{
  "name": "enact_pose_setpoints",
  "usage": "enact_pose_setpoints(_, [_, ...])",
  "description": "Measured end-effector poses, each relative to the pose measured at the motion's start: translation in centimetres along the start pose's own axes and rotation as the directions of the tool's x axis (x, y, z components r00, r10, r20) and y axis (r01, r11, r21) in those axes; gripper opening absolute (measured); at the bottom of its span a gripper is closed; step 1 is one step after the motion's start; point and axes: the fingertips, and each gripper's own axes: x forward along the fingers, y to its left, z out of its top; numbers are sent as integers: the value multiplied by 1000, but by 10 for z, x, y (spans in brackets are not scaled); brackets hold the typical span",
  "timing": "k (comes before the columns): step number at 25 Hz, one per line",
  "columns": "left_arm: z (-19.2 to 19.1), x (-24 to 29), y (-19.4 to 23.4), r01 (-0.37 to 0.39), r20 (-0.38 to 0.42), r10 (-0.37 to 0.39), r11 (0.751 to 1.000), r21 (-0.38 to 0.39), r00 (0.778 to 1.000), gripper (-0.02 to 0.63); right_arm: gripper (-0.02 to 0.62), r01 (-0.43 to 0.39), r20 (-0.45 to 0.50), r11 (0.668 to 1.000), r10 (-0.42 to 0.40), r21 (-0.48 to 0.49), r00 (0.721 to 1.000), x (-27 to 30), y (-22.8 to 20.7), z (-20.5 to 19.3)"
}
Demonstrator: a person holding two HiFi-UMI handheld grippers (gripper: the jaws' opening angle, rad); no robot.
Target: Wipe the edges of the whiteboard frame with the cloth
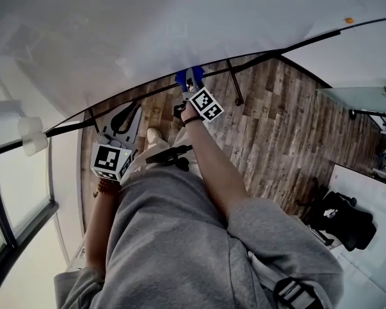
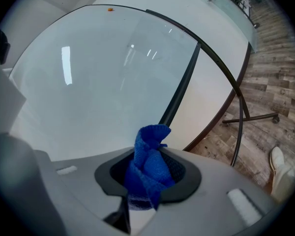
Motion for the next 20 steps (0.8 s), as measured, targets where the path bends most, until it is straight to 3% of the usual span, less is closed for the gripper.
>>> enact_pose_setpoints(15, [-10, -26, 10, -48, 0, 48, 999, -9, 999, 52, 104, -65, -80, 998, 67, 23, 995, -1, 19, -37])
enact_pose_setpoints(20, [-13, -32, 11, -54, 1, 54, 998, -19, 999, 52, 104, -82, -119, 997, 80, -14, 990, -2, 25, -47])
